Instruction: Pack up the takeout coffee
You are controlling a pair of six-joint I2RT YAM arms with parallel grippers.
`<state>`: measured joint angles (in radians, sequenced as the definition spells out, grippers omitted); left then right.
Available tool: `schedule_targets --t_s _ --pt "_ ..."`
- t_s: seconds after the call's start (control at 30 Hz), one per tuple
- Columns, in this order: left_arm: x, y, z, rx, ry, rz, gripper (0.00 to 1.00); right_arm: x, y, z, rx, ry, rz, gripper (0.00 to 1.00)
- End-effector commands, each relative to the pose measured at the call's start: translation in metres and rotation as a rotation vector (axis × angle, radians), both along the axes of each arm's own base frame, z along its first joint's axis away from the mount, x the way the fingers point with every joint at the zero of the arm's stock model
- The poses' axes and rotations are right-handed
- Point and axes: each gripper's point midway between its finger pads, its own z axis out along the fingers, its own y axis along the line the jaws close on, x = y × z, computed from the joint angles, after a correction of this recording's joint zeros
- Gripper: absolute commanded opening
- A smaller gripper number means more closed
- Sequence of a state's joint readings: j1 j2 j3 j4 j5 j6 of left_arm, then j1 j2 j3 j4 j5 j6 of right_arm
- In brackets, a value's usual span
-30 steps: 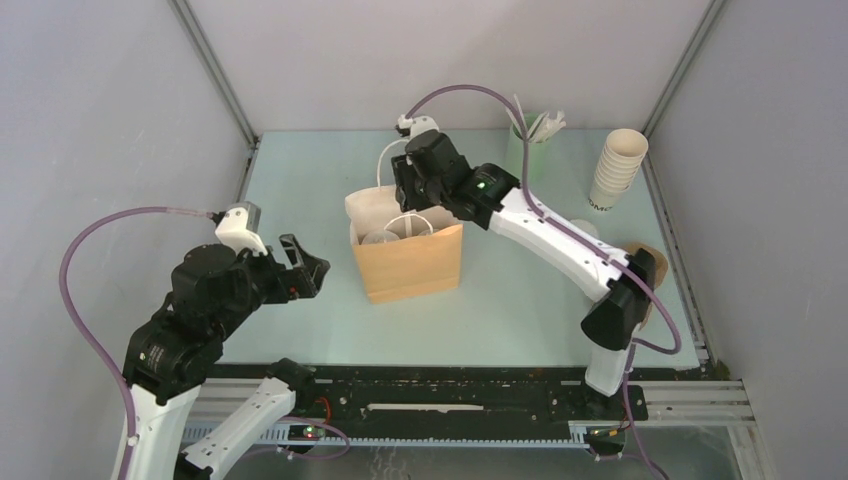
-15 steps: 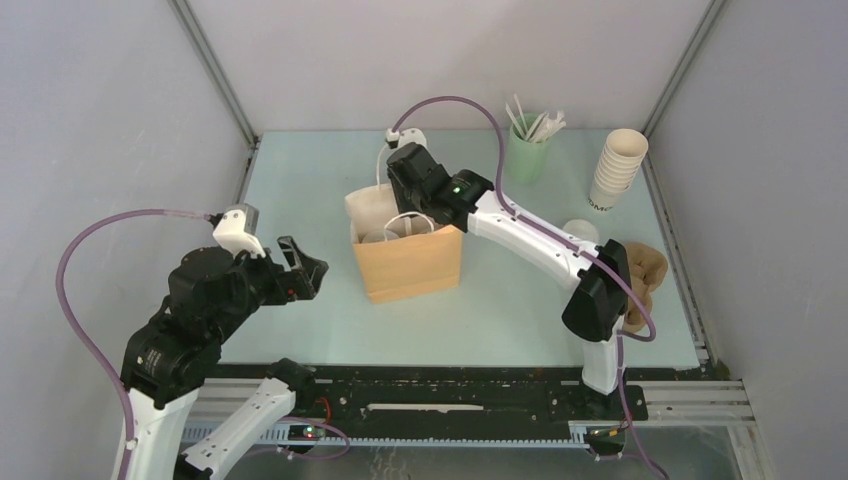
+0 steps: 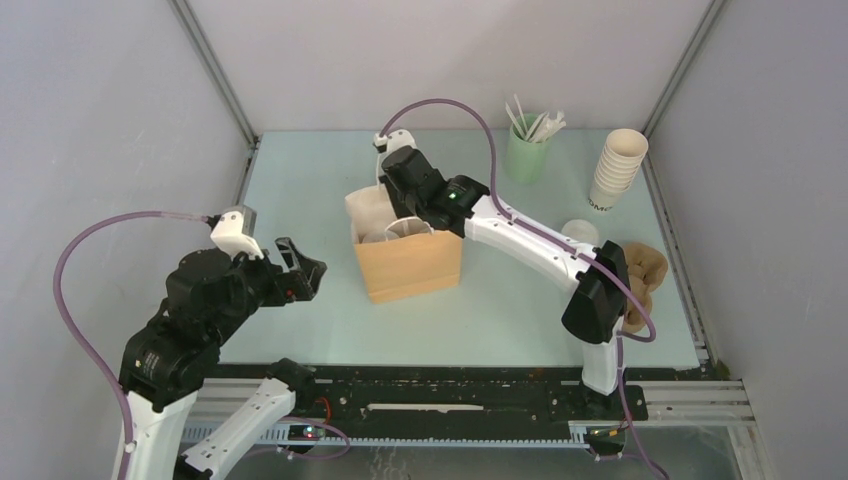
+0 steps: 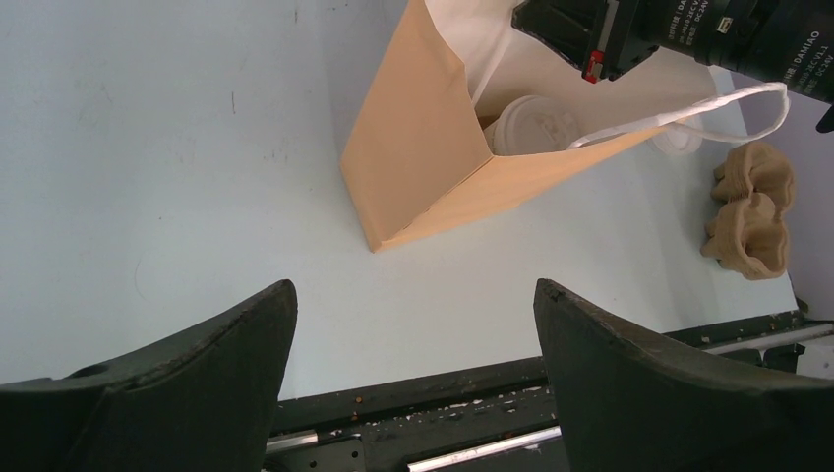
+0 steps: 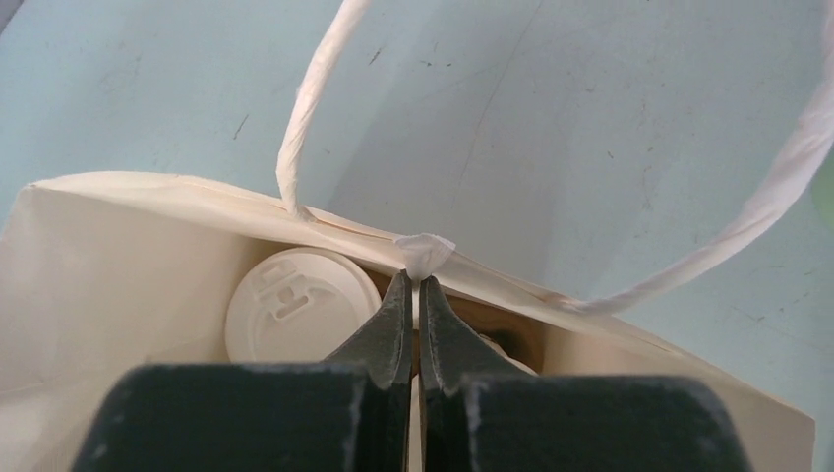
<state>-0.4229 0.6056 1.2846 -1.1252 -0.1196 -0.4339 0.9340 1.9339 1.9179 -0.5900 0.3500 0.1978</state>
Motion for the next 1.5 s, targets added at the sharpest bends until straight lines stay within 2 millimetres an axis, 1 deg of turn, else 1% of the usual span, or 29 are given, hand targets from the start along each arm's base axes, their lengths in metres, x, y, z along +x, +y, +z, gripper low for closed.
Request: schedule_targets --t_s 0.0,0.13,0.2,0.3,0.37,0.43,0.53,0.6,0.67,0.8,0.83,0.87,0.9,0.93,0.97,1.0,1.03,1.1,1.2,1.33,1.4,1.47 --pt "0.0 0.001 0.008 -0.001 -0.037 -0.008 0.94 -0.015 -0.008 0.057 -0.004 -0.12 0.078 0.0" --pt "0.0 0.0 0.006 -0.002 -0.034 -0.011 0.94 -0.032 -0.019 0.089 -0.094 -0.188 0.186 0.0" --pt "0.0 -0.001 0.005 -0.004 -0.034 -0.014 0.94 -0.041 -0.025 0.101 -0.141 -0.214 0.243 0.0" --pt "0.002 -0.002 0.006 -0.003 -0.037 -0.017 0.94 -0.056 -0.034 0.101 -0.259 -0.223 0.348 0.0" --pt "0.003 -0.002 0.006 0.001 -0.037 -0.017 0.94 -0.061 -0.04 0.099 -0.343 -0.238 0.387 0.0" --pt "0.003 -0.002 0.006 0.003 -0.038 -0.018 0.94 -0.062 -0.045 0.091 -0.428 -0.256 0.412 0.0" --pt "0.002 -0.002 0.005 0.004 -0.035 -0.02 0.94 -0.058 -0.049 0.077 -0.557 -0.287 0.425 0.0" --pt "0.002 -0.002 0.006 0.005 -0.035 -0.021 0.94 -0.053 -0.049 0.072 -0.612 -0.304 0.426 0.0" --pt "0.001 0.0 0.007 0.011 -0.036 -0.018 0.94 -0.05 -0.043 0.068 -0.627 -0.312 0.437 0.0" --pt "0.001 0.001 0.01 0.019 -0.039 -0.019 0.94 -0.05 -0.023 0.056 -0.605 -0.305 0.497 0.0" --pt "0.001 0.001 0.01 0.021 -0.038 -0.018 0.94 -0.05 -0.019 0.053 -0.602 -0.301 0.506 0.12" --pt "0.001 0.001 0.01 0.021 -0.039 -0.018 0.94 -0.047 -0.014 0.048 -0.609 -0.298 0.5 0.31" --pt "0.001 0.001 0.01 0.02 -0.04 -0.016 0.94 -0.045 -0.011 0.05 -0.6 -0.304 0.489 0.44" --pt "0.001 0.001 0.01 0.021 -0.04 -0.016 0.94 -0.044 -0.008 0.056 -0.58 -0.31 0.481 0.53" --pt "0.001 0.001 0.01 0.021 -0.037 -0.017 0.94 -0.044 -0.006 0.065 -0.546 -0.32 0.468 0.62" --pt "0.001 0.001 0.01 0.02 -0.038 -0.016 0.94 -0.044 -0.005 0.077 -0.506 -0.328 0.455 0.69" --pt "0.0 0.001 0.009 0.019 -0.035 -0.015 0.94 -0.046 -0.004 0.088 -0.467 -0.329 0.445 0.72" --pt "0.001 0.001 0.007 0.018 -0.032 -0.014 0.94 -0.049 -0.006 0.11 -0.386 -0.327 0.419 0.75" --pt "0.002 -0.001 0.004 0.016 -0.023 -0.021 0.94 -0.046 -0.017 0.138 -0.254 -0.327 0.353 0.79" --pt "0.004 -0.003 0.002 0.018 -0.013 -0.028 0.94 -0.022 -0.048 0.173 -0.058 -0.335 0.226 0.79" --pt "0.005 -0.004 0.002 0.019 -0.009 -0.03 0.94 -0.004 -0.067 0.176 0.013 -0.329 0.153 0.81" --pt "0.006 -0.004 0.001 0.023 -0.005 -0.028 0.94 0.024 -0.095 0.173 0.072 -0.315 0.037 0.81"
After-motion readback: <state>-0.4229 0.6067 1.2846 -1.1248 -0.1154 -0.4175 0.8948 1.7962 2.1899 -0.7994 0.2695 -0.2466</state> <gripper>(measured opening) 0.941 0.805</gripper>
